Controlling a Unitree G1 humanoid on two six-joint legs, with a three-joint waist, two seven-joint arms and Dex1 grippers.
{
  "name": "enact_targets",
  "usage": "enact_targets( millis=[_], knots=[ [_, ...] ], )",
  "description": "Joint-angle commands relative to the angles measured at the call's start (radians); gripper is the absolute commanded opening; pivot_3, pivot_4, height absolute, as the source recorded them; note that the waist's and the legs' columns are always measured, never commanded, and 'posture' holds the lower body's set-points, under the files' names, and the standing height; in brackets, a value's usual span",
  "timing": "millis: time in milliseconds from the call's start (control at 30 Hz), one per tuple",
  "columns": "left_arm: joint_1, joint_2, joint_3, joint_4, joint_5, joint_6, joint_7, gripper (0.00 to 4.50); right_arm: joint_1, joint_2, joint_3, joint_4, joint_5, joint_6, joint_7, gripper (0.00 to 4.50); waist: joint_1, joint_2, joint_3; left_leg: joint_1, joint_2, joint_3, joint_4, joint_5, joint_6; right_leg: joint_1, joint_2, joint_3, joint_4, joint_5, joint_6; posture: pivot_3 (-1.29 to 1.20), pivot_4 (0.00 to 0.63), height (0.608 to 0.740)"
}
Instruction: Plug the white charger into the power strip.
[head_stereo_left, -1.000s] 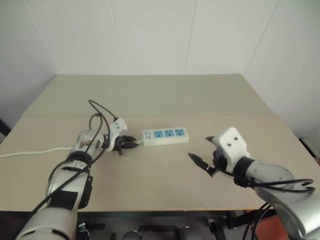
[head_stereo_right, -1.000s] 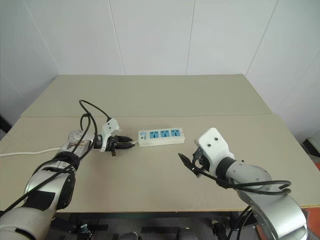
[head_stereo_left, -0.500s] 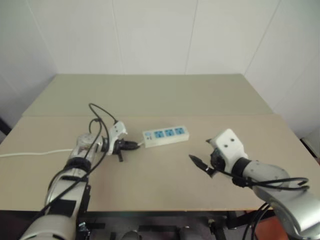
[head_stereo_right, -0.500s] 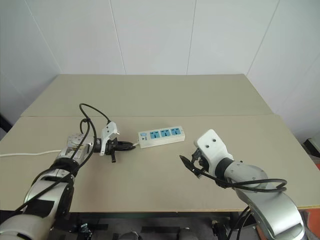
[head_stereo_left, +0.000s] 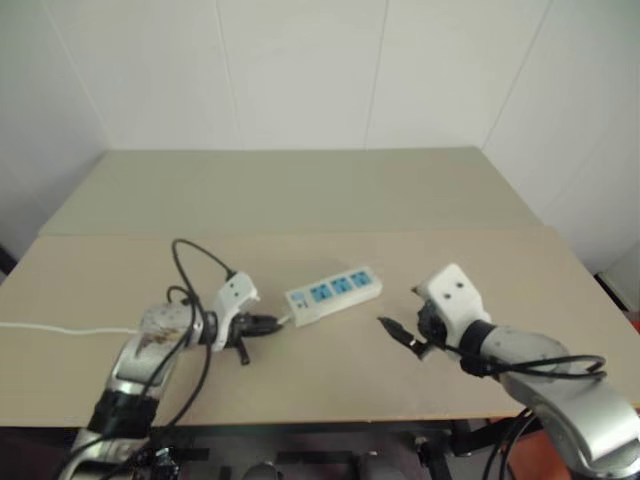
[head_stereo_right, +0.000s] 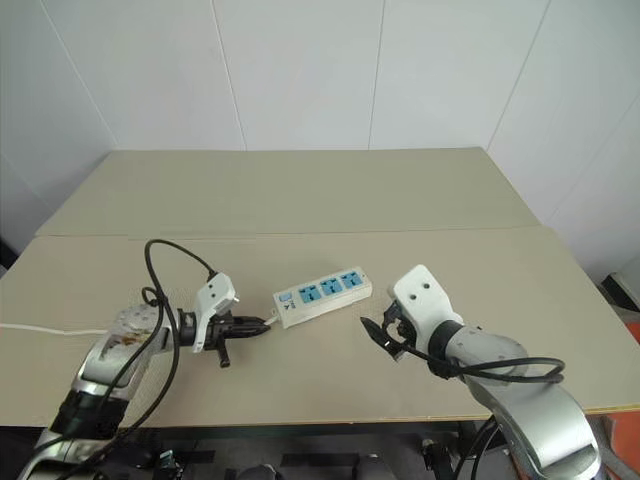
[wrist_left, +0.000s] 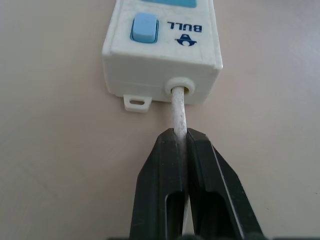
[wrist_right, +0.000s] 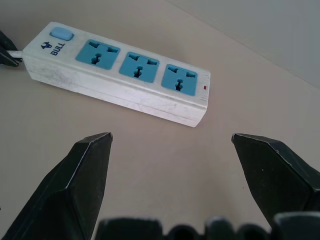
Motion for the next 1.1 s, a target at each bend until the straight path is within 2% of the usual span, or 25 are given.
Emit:
enact_targets(
  millis=[33,167,300,433,500,567,633,733,833,1000,1100],
  knots=[
    [0.005,0.02,0.006,-0.063,-0.073,-0.016,-0.022,0.64,-0.018,0.003,0.004,0.001,-0.025,-0.047,0.003,4.5,0.002,0.0,0.0,0.0,0.0,0.0,0.0,0.0,0.0,0.0,0.0,0.0,0.0,0.0,0.0,0.0,0.15,0.74],
    [0.009,0.051,0.001,-0.057,-0.098,-0.055,-0.037,1.81,-0.017,0.002,0.004,0.007,-0.034,-0.055,0.007,4.5,0.0,0.0,0.0,0.001,0.0,0.0,0.0,0.0,0.0,0.001,0.0,0.0,-0.001,0.0,0.0,0.0,0.15,0.74],
    [-0.019,0.112,0.054,-0.042,-0.207,-0.097,-0.161,2.99,-0.004,0.001,-0.003,-0.005,-0.039,-0.047,0.001,4.5,-0.001,0.0,0.0,0.0,0.0,0.0,-0.001,0.0,0.0,0.0,0.0,0.0,-0.001,0.0,0.0,0.0,0.15,0.74],
    [-0.066,0.156,0.077,0.0,-0.268,-0.125,-0.223,4.39,0.003,0.003,-0.006,-0.014,-0.039,-0.045,-0.003,4.5,-0.001,0.0,0.0,0.001,0.0,0.001,0.0,0.0,0.0,0.0,0.0,0.0,0.0,0.0,0.0,0.0,0.15,0.74],
    [-0.097,0.157,0.09,0.032,-0.293,-0.139,-0.234,4.48,0.005,0.005,-0.011,-0.015,-0.039,-0.043,-0.006,4.5,0.0,0.0,0.0,0.001,0.0,0.001,0.0,0.0,0.0,0.0,0.0,0.0,-0.001,0.0,0.0,0.0,0.15,0.74],
    [-0.12,0.117,0.113,0.083,-0.298,-0.189,-0.191,4.48,0.005,0.007,-0.012,-0.016,-0.038,-0.043,-0.008,4.5,0.0,0.0,0.0,0.0,0.0,0.001,0.0,0.0,0.0,0.001,0.0,0.0,-0.001,0.0,0.0,0.0,0.15,0.74],
    [-0.124,0.017,0.162,0.154,-0.289,-0.366,-0.115,4.48,0.006,0.008,-0.014,-0.02,-0.038,-0.042,-0.009,4.5,0.0,0.0,0.0,0.0,0.0,0.001,0.0,0.0,0.0,0.001,0.0,0.0,-0.002,0.0,0.0,0.0,0.15,0.74],
    [-0.125,-0.087,0.201,0.242,-0.295,-0.492,-0.067,4.48,0.008,0.009,-0.02,-0.026,-0.042,-0.046,-0.014,4.5,0.007,0.0,0.0,0.0,0.0,0.001,0.0,0.0,0.0,0.001,-0.001,0.0,-0.002,0.0,-0.001,0.0,0.15,0.74],
    [-0.107,-0.14,0.192,0.3,-0.299,-0.545,-0.066,4.48,0.003,0.006,-0.025,-0.029,-0.045,-0.044,-0.018,4.5,0.004,0.0,0.0,0.0,0.0,0.001,0.0,0.0,0.0,0.0,0.0,0.0,-0.001,0.0,-0.001,0.0,0.15,0.74],
    [-0.077,-0.216,0.183,0.413,-0.281,-0.765,-0.107,4.48,0.001,0.005,-0.029,-0.037,-0.049,-0.044,-0.018,4.5,0.003,0.0,0.0,0.0,0.0,0.001,0.0,0.0,0.0,0.001,0.0,0.0,-0.002,0.0,-0.001,0.0,0.15,0.74],
    [-0.075,-0.223,0.172,0.495,-0.262,-0.836,-0.132,4.48,0.008,0.002,-0.022,-0.046,-0.056,-0.043,-0.021,4.5,0.005,0.0,0.0,0.0,0.0,0.001,0.0,0.0,0.0,0.001,0.0,0.0,-0.001,0.0,-0.001,0.0,0.15,0.74]
  ],
)
